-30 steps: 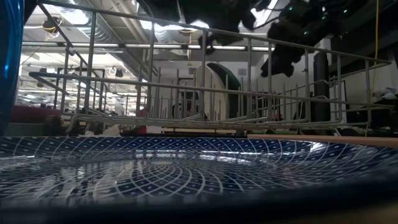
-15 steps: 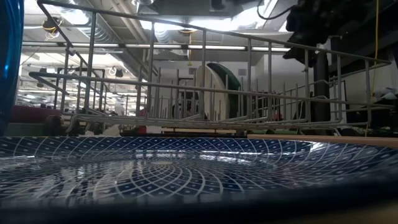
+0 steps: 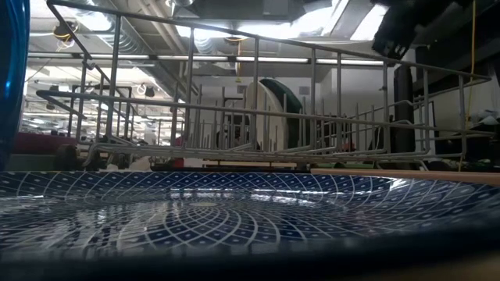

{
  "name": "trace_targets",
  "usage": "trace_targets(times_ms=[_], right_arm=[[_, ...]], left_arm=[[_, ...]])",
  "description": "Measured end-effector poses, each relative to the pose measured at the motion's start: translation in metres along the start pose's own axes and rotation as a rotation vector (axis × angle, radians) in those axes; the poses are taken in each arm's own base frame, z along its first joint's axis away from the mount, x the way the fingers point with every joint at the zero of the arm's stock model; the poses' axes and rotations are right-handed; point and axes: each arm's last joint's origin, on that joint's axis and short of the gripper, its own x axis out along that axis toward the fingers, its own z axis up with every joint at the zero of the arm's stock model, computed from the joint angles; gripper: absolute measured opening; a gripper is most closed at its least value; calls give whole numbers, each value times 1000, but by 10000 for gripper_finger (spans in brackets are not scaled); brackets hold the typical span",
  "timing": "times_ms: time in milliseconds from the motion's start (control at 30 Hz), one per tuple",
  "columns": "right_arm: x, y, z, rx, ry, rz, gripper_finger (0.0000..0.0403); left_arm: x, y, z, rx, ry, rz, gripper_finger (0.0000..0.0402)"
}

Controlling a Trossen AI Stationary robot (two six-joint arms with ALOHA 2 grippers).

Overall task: Sort dishes
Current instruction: Put the blue plate into the dish rack

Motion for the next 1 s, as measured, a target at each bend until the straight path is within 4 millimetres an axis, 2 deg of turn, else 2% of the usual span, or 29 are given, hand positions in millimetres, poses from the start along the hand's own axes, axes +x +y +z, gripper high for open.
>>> trace_targets(times_ms=[200, 467, 567, 800, 1000], right_arm=[[15, 30, -6, -112, 25, 13, 145], [26, 61, -19, -90, 51, 11, 145], [37, 71, -22, -93, 61, 10, 145], [81, 97, -28, -158, 82, 94, 145], [122, 113, -43, -203, 127, 134, 145]], left_arm=[[-12, -13, -8, 64, 121, -98, 131], [-28, -31, -13, 97, 179, -269, 131], [-34, -36, -11, 111, 174, -294, 131], [-47, -49, -7, 138, 159, -336, 131], [-63, -61, -7, 169, 173, -388, 131]])
